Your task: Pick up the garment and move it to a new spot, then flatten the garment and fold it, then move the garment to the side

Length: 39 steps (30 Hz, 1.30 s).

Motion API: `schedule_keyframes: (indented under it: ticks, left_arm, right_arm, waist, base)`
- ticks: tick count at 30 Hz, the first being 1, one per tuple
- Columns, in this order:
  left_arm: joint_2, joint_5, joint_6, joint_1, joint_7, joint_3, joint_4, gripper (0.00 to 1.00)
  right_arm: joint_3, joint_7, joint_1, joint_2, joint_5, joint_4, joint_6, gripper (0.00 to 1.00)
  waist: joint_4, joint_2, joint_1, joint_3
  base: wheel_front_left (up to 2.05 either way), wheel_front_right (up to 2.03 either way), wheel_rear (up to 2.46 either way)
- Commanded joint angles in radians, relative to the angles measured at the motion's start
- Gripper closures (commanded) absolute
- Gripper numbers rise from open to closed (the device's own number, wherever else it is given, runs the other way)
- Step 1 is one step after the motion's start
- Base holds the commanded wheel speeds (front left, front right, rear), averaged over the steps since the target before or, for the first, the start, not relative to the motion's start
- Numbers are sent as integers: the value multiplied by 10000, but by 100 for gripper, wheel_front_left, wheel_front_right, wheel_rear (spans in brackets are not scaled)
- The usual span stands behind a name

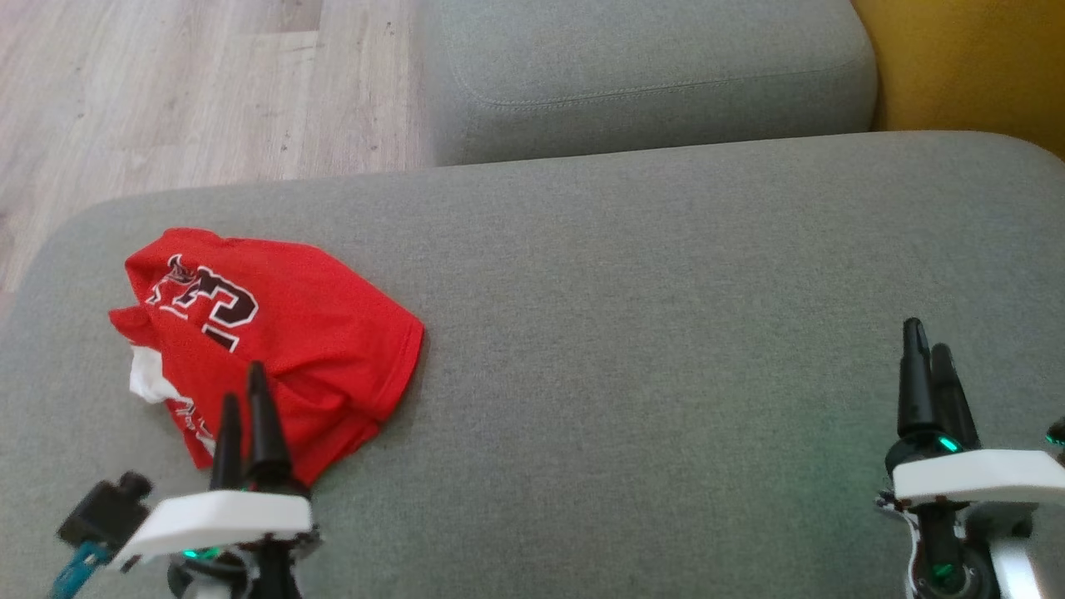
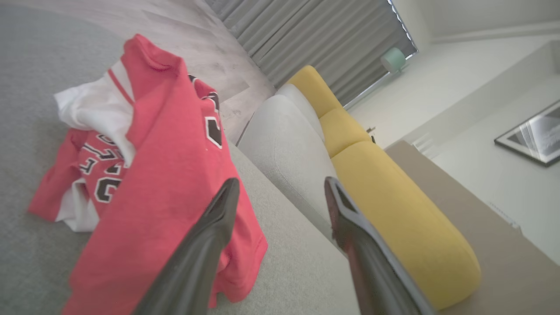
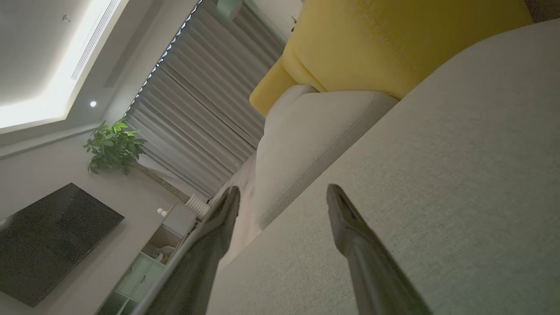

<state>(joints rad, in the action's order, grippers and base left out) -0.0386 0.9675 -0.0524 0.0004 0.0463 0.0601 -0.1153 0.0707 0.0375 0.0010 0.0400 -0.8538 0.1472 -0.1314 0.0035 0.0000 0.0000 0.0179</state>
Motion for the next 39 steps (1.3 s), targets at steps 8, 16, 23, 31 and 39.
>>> schedule_keyframes:
  ticks: [8, 16, 23, 31, 39]
  left_arm:
    - [-248, -2105, 232, -388, 334, 644, 379, 0]
    - [-628, -3303, 528, -547, 540, 1485, 197, 0]
    - [-961, -4303, 979, -773, 746, 2199, -36, 0]
    - [-1284, -5204, 1463, -1051, 980, 2744, -123, 0]
    - [-1695, -6758, 1886, -1424, 1215, 3688, -831, 0]
  right_arm:
    - [-371, 399, -185, 67, 1727, -582, 4, 0]
    - [-534, 607, -140, 71, 2898, -668, 4, 0]
    - [-669, 815, -93, 75, 3957, -769, 5, 0]
    - [-816, 1053, -56, 79, 5088, -925, 5, 0]
    - [-1032, 1291, -10, 84, 6460, -1021, 6, 0]
  waist:
    - [11, 0, 0, 34]
    - [-8, 0, 0, 62]
    - [-35, 0, 0, 80]
    - [-52, 0, 0, 71]
    - [-77, 0, 0, 117]
  base:
    - [0, 0, 0]
    - [0, 0, 0]
    - [0, 0, 0]
    - [0, 0, 0]
    - [0, 0, 0]
